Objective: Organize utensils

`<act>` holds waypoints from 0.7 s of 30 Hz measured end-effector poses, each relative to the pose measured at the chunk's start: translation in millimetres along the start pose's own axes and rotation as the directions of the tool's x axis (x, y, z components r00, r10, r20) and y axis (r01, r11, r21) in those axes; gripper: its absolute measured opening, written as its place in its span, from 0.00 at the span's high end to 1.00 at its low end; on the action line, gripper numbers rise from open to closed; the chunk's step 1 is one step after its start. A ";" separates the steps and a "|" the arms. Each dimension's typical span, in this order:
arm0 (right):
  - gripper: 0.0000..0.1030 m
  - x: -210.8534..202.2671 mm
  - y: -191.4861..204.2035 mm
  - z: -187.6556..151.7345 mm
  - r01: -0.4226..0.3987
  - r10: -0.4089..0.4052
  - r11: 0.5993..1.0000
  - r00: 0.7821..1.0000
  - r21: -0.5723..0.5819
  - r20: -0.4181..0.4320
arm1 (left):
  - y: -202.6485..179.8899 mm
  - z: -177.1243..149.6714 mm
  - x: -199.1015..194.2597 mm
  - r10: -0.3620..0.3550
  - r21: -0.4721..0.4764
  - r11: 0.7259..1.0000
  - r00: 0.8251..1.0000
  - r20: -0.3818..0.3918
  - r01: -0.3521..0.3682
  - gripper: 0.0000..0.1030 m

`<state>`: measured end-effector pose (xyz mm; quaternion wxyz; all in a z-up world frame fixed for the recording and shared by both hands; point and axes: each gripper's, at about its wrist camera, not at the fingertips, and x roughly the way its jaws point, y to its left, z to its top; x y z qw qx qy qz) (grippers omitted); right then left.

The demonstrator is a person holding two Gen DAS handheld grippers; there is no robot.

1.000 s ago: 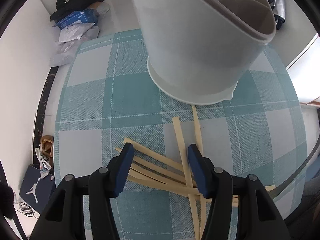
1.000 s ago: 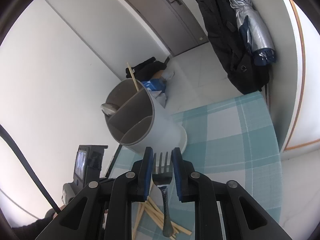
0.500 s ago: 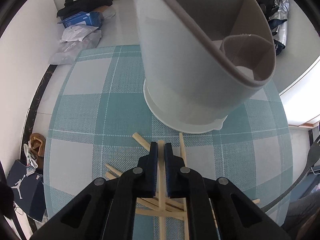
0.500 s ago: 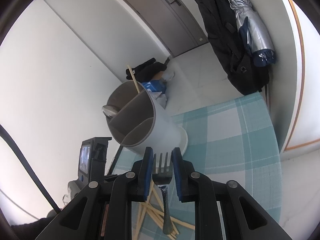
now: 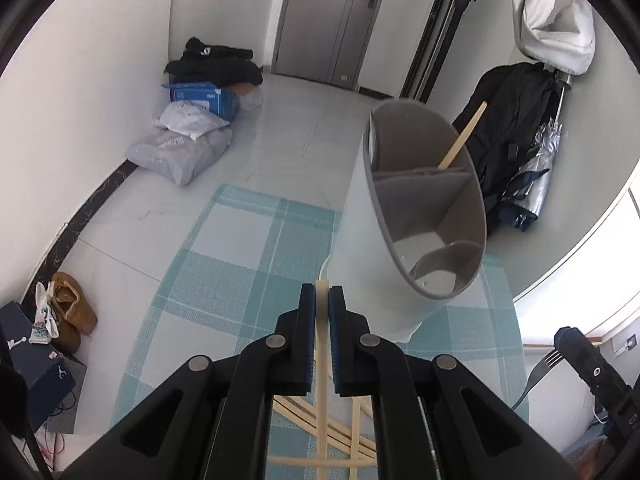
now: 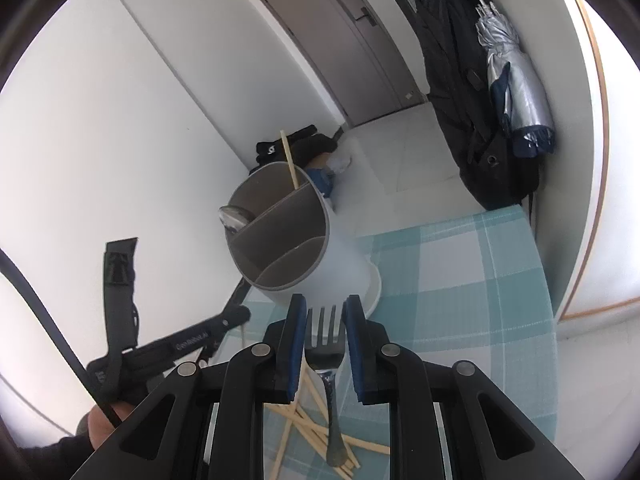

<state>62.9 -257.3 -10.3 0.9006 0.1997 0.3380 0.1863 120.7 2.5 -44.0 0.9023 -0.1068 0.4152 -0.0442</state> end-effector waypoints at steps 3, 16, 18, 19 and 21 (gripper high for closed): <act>0.82 -1.4 5.1 -2.0 0.007 -0.007 1.000 1.000 -0.012 0.011 | 2.5 8.5 -13.1 -0.013 -0.003 1.000 0.997 0.070 0.013 0.97; 0.82 -2.2 21.0 -5.1 0.048 -0.047 0.998 0.999 -0.033 0.025 | 1.7 18.3 -70.1 -0.061 -0.006 0.998 0.971 0.230 0.064 0.97; 0.82 -5.4 24.6 -4.7 0.055 -0.054 0.997 0.998 -0.046 0.034 | 3.8 20.1 -74.7 -0.064 -0.018 0.997 0.971 0.232 0.070 0.97; 0.82 -7.1 25.8 -4.5 0.058 -0.056 0.997 0.998 -0.048 0.037 | 4.5 20.6 -76.6 -0.070 -0.024 0.997 0.970 0.233 0.077 0.97; 0.82 -11.1 26.9 -3.7 0.062 -0.060 0.997 0.997 -0.047 0.044 | 4.7 23.1 -81.1 -0.076 -0.034 0.996 0.969 0.236 0.086 0.97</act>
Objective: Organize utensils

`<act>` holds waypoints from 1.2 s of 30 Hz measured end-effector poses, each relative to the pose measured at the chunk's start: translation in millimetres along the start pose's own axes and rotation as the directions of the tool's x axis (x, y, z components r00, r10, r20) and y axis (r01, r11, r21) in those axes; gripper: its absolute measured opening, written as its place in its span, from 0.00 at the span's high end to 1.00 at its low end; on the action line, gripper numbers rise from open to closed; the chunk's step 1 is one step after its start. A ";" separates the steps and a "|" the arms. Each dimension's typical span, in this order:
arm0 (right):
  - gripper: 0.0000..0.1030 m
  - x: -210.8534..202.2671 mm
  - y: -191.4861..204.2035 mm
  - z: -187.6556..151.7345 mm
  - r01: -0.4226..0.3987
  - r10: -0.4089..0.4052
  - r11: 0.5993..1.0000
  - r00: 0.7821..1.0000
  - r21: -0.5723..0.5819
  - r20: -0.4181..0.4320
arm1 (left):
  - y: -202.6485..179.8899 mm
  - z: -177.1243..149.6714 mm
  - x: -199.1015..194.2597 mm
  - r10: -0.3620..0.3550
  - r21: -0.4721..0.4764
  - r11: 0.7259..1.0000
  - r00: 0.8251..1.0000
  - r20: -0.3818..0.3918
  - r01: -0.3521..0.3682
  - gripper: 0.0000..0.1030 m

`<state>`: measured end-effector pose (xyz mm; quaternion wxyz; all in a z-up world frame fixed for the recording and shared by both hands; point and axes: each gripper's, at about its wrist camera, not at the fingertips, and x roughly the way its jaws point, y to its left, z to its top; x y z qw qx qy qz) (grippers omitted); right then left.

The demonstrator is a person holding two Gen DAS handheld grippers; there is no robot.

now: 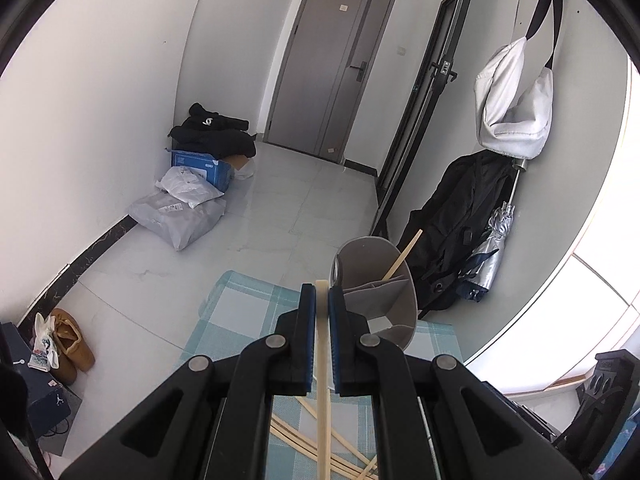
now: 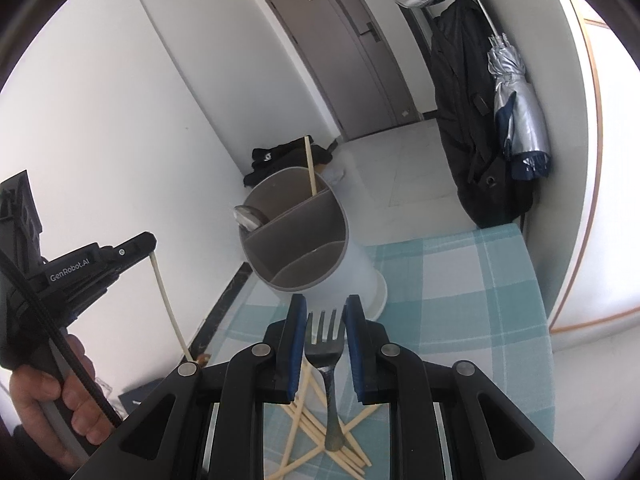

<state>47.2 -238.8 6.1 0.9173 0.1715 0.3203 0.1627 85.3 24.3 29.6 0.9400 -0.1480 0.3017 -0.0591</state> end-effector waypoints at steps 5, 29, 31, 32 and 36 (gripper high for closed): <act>0.82 -10.5 -1.3 0.4 0.007 -0.008 1.000 1.000 0.018 0.018 | -4.7 10.1 -8.7 -0.016 -0.001 1.000 1.000 0.021 0.016 0.97; 0.82 -43.2 14.9 69.3 -0.077 0.072 0.997 0.986 0.022 0.152 | -24.8 78.1 3.3 -0.102 -0.042 0.994 0.991 0.086 0.106 0.97; 0.82 -43.6 20.0 83.0 -0.085 0.082 0.996 0.982 0.009 0.167 | -21.9 87.7 8.1 -0.107 -0.059 0.992 0.990 0.097 0.113 0.97; 0.82 -43.0 23.0 90.6 -0.088 0.086 0.996 0.981 0.001 0.174 | -21.5 91.0 10.3 -0.107 -0.063 0.992 0.989 0.103 0.113 0.97; 0.82 -39.8 33.1 120.7 -0.102 0.106 0.994 0.973 -0.030 0.206 | -18.7 107.6 22.5 -0.102 -0.085 0.990 0.986 0.130 0.113 0.97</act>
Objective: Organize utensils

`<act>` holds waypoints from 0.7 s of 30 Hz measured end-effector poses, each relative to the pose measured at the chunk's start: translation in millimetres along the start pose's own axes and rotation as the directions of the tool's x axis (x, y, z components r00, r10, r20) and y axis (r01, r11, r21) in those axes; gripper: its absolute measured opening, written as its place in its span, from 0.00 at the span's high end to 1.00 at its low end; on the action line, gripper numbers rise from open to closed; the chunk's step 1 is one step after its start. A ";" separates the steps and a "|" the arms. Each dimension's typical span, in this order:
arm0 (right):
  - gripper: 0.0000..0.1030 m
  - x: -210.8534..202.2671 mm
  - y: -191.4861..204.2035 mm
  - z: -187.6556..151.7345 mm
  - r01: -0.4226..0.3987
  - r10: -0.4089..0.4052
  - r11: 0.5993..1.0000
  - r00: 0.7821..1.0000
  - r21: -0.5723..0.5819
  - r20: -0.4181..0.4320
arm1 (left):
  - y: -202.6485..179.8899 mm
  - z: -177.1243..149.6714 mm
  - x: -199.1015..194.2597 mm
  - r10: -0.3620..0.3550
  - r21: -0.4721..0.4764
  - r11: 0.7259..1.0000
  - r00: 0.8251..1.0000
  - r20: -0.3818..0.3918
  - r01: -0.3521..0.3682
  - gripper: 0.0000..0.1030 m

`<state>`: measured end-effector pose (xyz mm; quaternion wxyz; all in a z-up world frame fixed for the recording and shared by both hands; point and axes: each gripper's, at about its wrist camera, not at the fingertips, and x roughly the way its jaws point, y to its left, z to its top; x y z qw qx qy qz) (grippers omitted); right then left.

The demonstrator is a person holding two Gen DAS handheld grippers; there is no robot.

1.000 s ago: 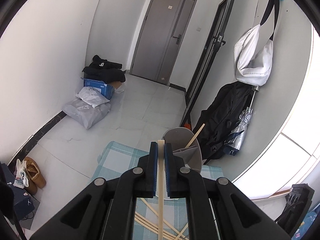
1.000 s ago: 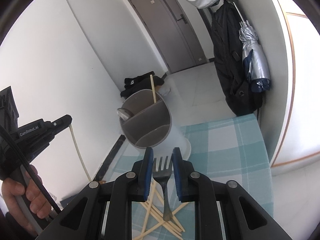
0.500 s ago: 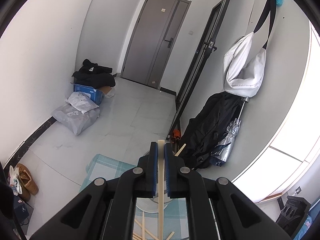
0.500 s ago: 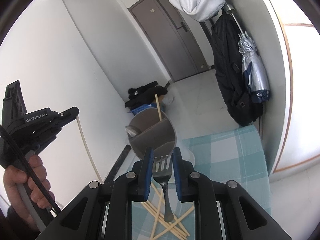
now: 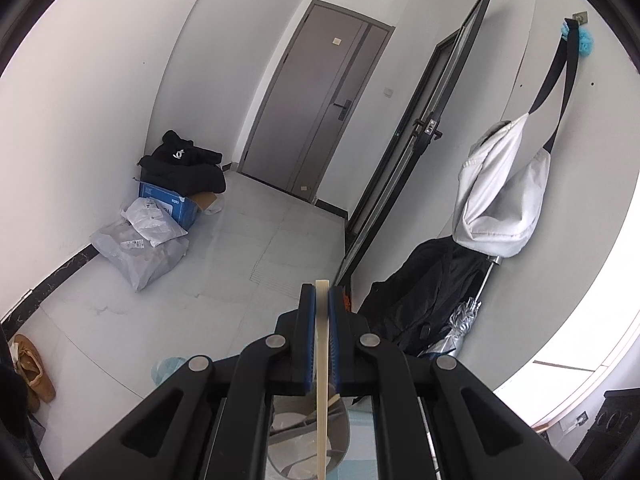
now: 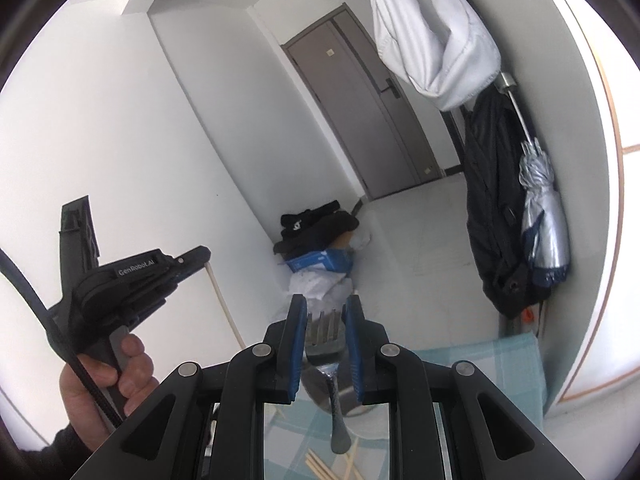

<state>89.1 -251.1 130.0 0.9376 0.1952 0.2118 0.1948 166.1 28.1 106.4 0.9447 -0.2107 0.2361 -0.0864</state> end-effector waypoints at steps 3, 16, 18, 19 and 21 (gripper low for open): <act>0.82 12.2 7.4 22.8 -0.017 0.018 1.000 1.000 -0.019 0.023 | -1.0 8.4 9.6 0.012 0.004 1.000 0.999 0.041 -0.012 0.97; 0.82 88.5 13.5 60.5 -0.025 0.028 0.997 0.999 -0.070 0.042 | 7.2 1.0 45.8 -0.012 0.122 0.992 0.978 0.208 -0.014 0.97; 0.82 103.8 8.1 57.2 -0.014 0.016 0.998 0.999 -0.055 0.028 | 10.2 -0.5 50.5 -0.036 0.127 0.992 0.979 0.200 0.011 0.97; 0.82 110.8 6.0 54.9 -0.006 0.007 0.999 1.000 -0.053 0.019 | 11.8 -0.7 53.0 -0.046 0.129 0.991 0.981 0.190 0.021 0.97; 0.82 123.8 1.2 51.2 -0.004 0.004 0.999 1.000 -0.038 0.000 | 13.9 -0.8 57.7 -0.058 0.134 0.990 0.981 0.183 0.034 0.97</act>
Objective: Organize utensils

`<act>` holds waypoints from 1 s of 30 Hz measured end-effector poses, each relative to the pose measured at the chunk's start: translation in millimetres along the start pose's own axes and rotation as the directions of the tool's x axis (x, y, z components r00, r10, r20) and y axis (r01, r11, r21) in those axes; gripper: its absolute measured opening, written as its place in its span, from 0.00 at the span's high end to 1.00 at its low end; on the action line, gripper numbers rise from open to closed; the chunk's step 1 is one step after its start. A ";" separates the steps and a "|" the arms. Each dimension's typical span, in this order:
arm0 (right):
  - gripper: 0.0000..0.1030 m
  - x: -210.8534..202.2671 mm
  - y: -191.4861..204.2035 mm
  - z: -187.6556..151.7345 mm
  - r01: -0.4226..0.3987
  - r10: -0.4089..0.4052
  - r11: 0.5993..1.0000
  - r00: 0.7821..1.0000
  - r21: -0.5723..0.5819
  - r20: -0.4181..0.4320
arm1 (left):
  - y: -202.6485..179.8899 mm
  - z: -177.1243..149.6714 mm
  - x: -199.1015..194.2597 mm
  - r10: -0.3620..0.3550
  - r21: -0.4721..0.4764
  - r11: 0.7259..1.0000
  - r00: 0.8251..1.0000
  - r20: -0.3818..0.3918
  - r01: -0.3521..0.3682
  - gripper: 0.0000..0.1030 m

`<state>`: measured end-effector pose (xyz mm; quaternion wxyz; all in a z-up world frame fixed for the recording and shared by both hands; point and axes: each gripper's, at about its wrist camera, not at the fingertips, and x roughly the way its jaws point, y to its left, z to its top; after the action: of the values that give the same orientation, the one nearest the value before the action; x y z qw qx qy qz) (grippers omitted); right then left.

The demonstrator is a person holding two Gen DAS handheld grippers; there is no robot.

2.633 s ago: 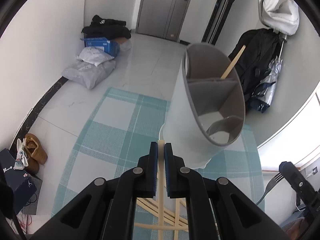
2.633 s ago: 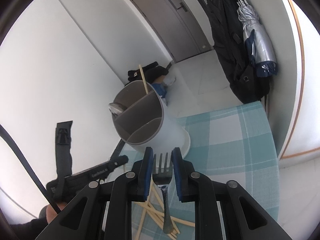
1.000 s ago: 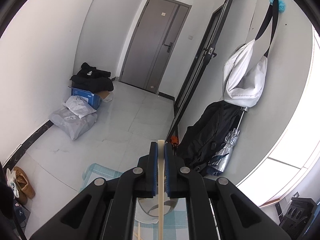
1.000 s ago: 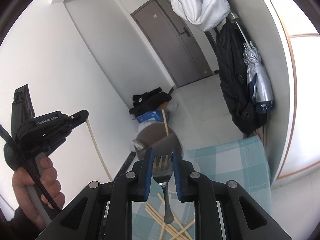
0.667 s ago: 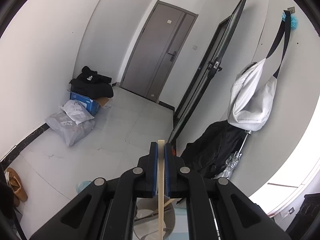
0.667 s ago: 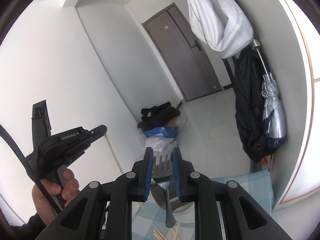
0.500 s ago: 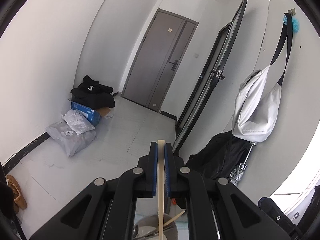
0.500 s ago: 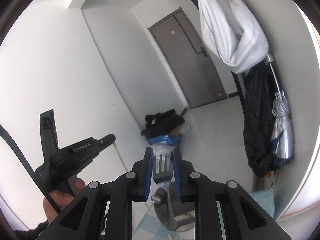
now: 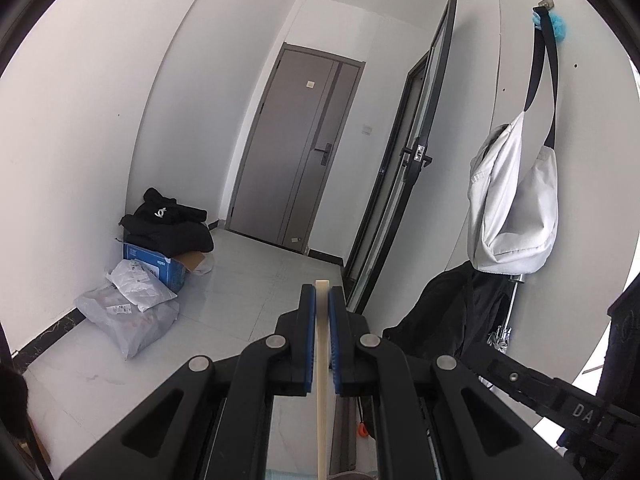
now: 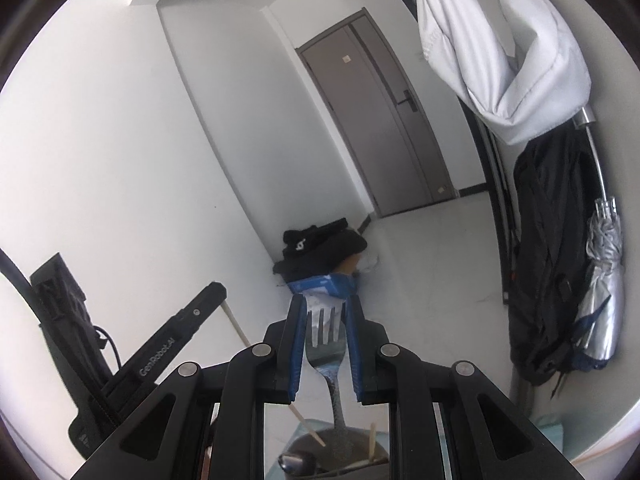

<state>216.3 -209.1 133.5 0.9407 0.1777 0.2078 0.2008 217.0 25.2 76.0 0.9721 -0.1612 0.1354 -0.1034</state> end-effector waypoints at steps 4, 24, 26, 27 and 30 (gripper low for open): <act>0.82 17.1 -4.5 -7.6 0.009 -0.009 1.000 0.999 0.003 -0.033 | 1.4 -7.0 4.5 0.009 0.027 1.000 1.000 -0.012 -0.009 0.97; 0.82 51.2 -15.6 -44.1 -0.001 -0.009 0.999 0.973 -0.041 -0.230 | -5.8 -34.5 0.6 -0.053 0.095 0.994 0.994 -0.099 0.062 0.97; 0.82 50.2 -15.5 -47.7 -0.005 -0.006 0.999 0.970 -0.046 -0.242 | -6.1 -35.3 0.7 -0.059 0.100 0.992 0.991 -0.119 0.071 0.97; 0.82 49.9 -15.8 -49.2 -0.004 -0.008 0.999 0.969 -0.049 -0.247 | -5.9 -36.2 -0.3 -0.062 0.102 0.992 0.990 -0.123 0.075 0.97; 0.82 49.7 -16.4 -52.6 -0.012 0.001 0.999 0.965 -0.043 -0.263 | -5.9 -39.6 -0.5 -0.071 0.107 0.990 0.984 -0.161 0.089 0.97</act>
<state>238.4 -187.5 66.1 0.9078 0.1294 0.3259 0.2302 203.8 8.5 42.0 0.9611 -0.1022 0.1985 -0.1622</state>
